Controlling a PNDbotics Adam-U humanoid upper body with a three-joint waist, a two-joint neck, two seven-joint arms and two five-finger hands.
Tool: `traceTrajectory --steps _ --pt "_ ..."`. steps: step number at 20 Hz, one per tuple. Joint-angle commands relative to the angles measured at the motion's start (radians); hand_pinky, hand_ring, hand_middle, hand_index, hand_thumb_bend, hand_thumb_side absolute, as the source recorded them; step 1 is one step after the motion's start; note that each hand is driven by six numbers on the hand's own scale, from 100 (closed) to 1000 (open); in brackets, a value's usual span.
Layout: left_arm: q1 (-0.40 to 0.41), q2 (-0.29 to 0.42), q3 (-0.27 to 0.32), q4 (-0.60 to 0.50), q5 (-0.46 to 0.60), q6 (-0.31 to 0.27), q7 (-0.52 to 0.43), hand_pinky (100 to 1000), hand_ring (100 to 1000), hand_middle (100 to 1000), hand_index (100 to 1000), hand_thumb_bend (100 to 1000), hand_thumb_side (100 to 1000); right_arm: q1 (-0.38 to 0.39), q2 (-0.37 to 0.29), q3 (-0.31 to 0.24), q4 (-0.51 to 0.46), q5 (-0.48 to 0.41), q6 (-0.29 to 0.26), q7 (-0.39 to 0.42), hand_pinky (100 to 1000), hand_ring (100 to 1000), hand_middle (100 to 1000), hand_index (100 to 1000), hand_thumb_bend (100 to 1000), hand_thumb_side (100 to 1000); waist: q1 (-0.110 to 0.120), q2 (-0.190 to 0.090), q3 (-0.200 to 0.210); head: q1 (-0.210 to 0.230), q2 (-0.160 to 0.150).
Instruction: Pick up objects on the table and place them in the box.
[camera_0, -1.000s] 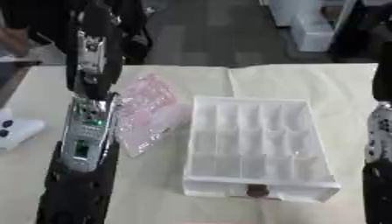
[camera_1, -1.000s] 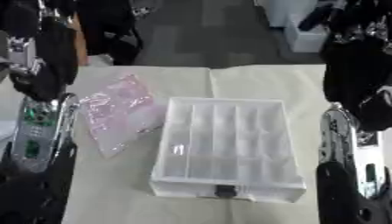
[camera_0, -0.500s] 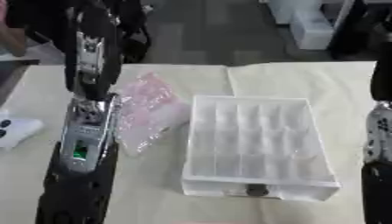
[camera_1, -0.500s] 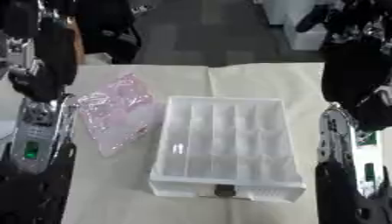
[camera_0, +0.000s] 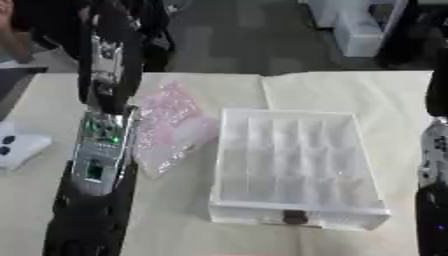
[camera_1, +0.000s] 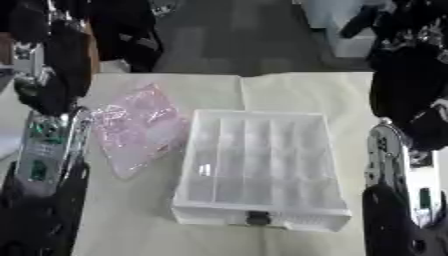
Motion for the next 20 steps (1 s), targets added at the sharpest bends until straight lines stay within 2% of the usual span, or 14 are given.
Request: traceTrajectory --steps 1,2,5,10,19,20 --pt "-0.011 0.005 0.0 -0.011 0.005 -0.002 -0.001 873 933 963 981 100 1000 -0.006 -0.005 -0.001 -0.012 -0.002 -0.003 0.003 522 779 898 802 100 826 0.001 -0.007 0.0 0.009 -0.003" --pt "-0.012 0.005 0.0 -0.01 0.005 -0.002 0.0 873 933 963 981 100 1000 -0.006 -0.005 -0.001 -0.011 -0.002 -0.003 0.003 522 779 898 801 100 826 0.001 -0.007 -0.001 0.009 -0.003" --pt "-0.012 0.005 0.0 -0.009 0.003 -0.001 -0.001 712 806 952 978 100 1000 -0.008 -0.006 -0.001 -0.01 0.0 -0.004 0.005 484 743 899 806 100 831 0.002 -0.008 -0.001 0.009 -0.003" --pt "-0.013 0.005 0.0 -0.008 -0.001 0.0 -0.003 593 726 936 979 100 1000 -0.01 -0.006 0.0 -0.007 -0.003 0.001 0.013 441 692 901 818 100 831 0.002 -0.01 -0.001 0.008 -0.003" --pt "-0.014 0.003 0.0 -0.009 -0.005 0.004 -0.012 535 653 907 993 100 1000 -0.012 -0.007 -0.002 -0.006 -0.006 -0.002 0.022 397 651 860 888 100 835 0.002 -0.012 0.0 0.007 -0.003" --pt "-0.014 0.003 0.0 -0.009 -0.007 0.004 -0.013 503 622 902 1000 105 1000 -0.012 -0.007 -0.002 -0.005 -0.007 -0.002 0.022 344 596 840 895 100 832 0.002 -0.012 0.0 0.007 -0.003"
